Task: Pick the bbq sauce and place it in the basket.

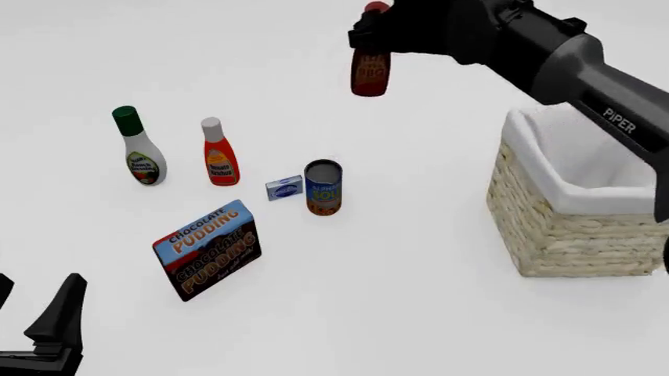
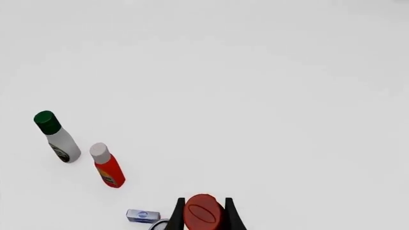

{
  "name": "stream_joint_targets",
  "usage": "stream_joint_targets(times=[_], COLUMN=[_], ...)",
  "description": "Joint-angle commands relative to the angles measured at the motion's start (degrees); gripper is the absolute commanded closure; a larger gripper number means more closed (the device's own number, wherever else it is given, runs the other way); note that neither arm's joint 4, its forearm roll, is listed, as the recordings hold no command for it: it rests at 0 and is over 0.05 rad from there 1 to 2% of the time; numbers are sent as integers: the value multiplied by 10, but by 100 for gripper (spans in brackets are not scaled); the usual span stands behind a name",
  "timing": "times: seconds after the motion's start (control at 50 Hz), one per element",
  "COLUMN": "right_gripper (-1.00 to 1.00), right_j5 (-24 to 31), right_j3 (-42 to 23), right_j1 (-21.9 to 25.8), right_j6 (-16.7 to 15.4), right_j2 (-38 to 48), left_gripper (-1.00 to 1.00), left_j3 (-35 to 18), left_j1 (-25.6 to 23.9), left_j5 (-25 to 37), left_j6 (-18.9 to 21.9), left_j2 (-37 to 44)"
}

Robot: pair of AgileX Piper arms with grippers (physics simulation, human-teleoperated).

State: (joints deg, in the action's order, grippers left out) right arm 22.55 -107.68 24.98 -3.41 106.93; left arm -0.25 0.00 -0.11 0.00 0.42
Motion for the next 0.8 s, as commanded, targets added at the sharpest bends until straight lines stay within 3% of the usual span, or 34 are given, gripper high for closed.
stream_joint_targets(times=[0.02, 0.8], right_gripper=[100, 100], right_j5=[11, 49], right_j3=[18, 112], right_j1=[-18, -143], right_j6=[11, -13], right_j2=[-53, -219], left_gripper=[-100, -100], left_j3=[0, 0], left_j1=[0, 0], left_j5=[0, 0], left_j6=[0, 0], left_j2=[0, 0])
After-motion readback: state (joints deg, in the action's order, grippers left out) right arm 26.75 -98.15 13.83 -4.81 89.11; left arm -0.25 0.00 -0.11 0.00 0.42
